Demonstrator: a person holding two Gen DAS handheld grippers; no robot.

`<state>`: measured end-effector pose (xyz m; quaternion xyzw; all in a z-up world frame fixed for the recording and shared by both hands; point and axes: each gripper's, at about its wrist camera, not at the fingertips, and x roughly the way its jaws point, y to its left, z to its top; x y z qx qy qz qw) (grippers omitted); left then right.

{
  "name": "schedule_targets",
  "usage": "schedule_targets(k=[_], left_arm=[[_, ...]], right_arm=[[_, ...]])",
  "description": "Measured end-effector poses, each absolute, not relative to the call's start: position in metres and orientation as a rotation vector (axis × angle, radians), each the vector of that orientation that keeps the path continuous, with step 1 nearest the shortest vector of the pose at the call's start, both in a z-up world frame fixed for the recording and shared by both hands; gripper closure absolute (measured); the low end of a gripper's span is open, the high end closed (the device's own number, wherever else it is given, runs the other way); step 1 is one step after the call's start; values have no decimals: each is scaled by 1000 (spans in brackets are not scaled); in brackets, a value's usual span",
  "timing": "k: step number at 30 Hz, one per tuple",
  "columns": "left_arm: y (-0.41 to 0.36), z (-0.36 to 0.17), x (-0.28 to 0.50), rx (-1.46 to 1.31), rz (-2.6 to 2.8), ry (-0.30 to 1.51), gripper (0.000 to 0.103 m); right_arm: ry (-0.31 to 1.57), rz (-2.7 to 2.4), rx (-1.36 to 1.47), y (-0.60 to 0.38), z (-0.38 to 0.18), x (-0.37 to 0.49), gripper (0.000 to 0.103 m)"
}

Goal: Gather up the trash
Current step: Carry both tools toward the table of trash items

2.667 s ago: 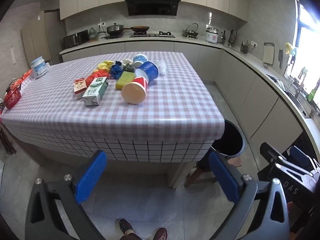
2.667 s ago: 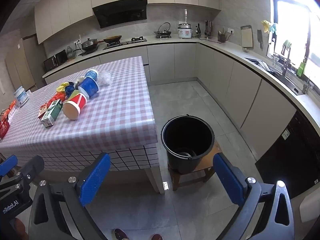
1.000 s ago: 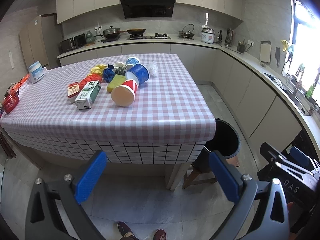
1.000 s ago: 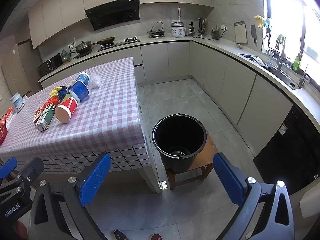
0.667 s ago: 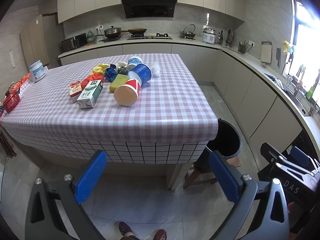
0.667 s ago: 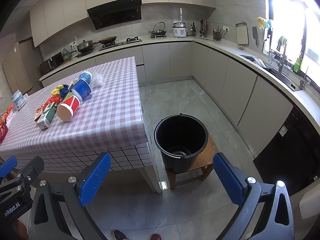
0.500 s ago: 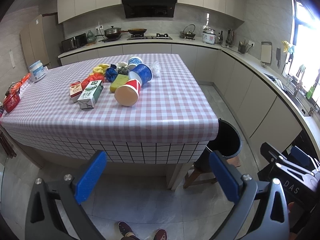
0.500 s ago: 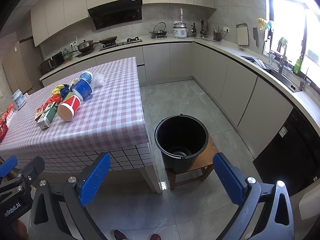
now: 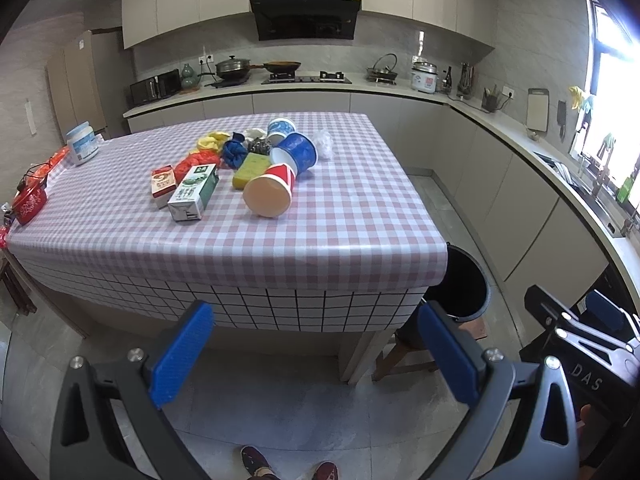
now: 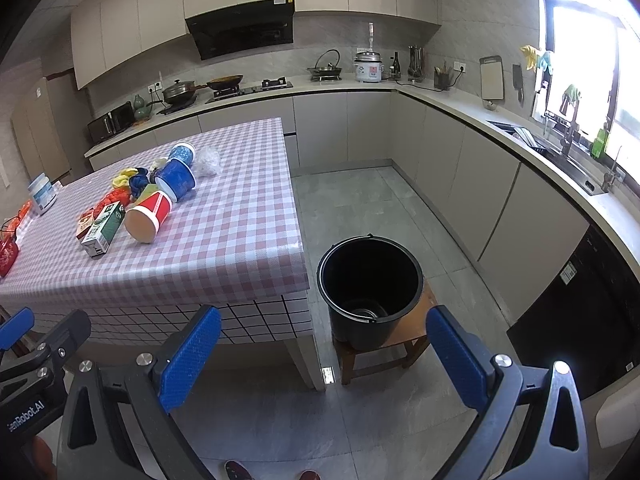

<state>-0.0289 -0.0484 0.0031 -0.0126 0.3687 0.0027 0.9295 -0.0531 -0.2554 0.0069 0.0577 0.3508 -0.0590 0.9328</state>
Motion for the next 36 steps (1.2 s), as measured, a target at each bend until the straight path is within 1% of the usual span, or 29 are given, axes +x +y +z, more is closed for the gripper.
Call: schedule_targets(k=[26,36], left_arm=[[3,4,-20,-80,152,733,0],[27,1,-5,-84,191,733,0]], right_arm=[[670,3,95,-216,12,-35,0],[666,44,85,-191,13,-11,0]])
